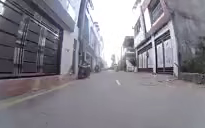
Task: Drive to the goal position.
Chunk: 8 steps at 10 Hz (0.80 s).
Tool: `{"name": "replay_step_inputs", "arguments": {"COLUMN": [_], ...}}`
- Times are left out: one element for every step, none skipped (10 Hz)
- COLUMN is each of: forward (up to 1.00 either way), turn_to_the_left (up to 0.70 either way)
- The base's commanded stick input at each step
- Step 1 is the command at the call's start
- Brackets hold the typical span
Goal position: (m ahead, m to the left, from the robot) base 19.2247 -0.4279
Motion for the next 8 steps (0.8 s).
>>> {"name": "replay_step_inputs", "arguments": {"forward": [1.0, 1.0, 1.0, 1.0, 1.0, 1.0, 1.0, 1.0], "turn_to_the_left": [0.0, 0.0, 0.0, 0.0, 0.0, 0.0, -0.34, -0.4]}}
